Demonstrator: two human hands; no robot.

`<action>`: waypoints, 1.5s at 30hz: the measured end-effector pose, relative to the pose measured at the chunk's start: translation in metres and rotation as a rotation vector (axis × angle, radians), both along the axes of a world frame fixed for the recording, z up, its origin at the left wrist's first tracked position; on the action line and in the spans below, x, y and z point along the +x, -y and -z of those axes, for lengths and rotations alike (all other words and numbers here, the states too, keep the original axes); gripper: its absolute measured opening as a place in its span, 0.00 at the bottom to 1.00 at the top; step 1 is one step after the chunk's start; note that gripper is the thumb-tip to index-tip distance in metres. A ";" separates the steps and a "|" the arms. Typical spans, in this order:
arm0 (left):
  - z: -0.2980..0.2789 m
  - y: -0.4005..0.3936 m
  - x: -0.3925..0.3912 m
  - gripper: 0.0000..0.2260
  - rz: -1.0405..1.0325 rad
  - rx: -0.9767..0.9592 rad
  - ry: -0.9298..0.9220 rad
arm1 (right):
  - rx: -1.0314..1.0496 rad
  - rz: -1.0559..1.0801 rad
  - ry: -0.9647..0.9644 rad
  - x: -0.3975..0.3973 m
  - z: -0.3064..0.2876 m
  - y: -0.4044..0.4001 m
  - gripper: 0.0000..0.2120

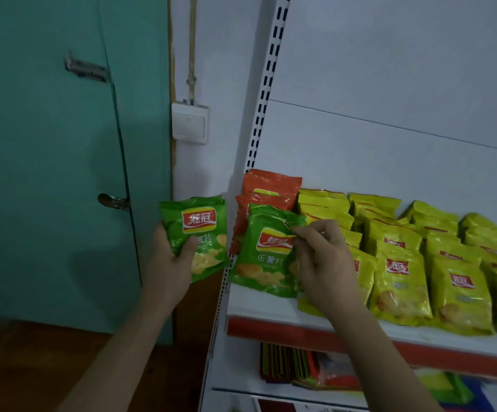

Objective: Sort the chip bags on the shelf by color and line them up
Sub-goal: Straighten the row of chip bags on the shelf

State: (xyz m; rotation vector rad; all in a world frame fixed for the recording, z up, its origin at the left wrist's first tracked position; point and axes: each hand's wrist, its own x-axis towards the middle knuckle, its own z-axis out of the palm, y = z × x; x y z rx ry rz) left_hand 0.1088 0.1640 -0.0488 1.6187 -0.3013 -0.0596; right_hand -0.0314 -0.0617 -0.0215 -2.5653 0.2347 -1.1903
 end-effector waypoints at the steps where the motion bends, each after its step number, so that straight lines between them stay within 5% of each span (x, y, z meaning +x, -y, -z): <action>1: -0.003 0.003 -0.003 0.14 0.025 0.001 -0.006 | 0.010 -0.021 0.012 0.000 -0.005 -0.001 0.12; 9: -0.029 0.027 -0.041 0.26 0.374 -0.087 -0.162 | 0.035 -0.020 0.097 0.029 -0.002 -0.036 0.12; 15: -0.017 0.021 -0.022 0.27 0.185 -0.043 -0.114 | 0.040 0.091 0.027 0.043 0.007 -0.015 0.22; 19: -0.012 0.010 -0.010 0.34 0.104 -0.070 -0.161 | -0.155 0.306 -0.335 0.055 0.020 0.023 0.35; 22: -0.011 0.009 -0.008 0.26 0.068 -0.067 -0.148 | -0.249 0.313 -0.546 0.065 0.023 0.027 0.47; 26: -0.009 0.004 -0.005 0.23 0.027 -0.060 -0.111 | -0.287 0.245 -0.415 0.068 0.026 0.022 0.37; 33: -0.022 -0.003 0.007 0.26 -0.009 -0.122 -0.057 | -0.002 -0.046 -0.115 0.048 -0.024 0.009 0.30; 40: -0.027 0.011 0.008 0.33 0.056 -0.069 -0.009 | 0.149 -0.121 -0.165 -0.004 -0.067 0.003 0.34; 45: -0.026 0.044 -0.015 0.30 0.151 -0.025 0.065 | 0.567 -0.114 0.008 -0.032 -0.068 -0.005 0.40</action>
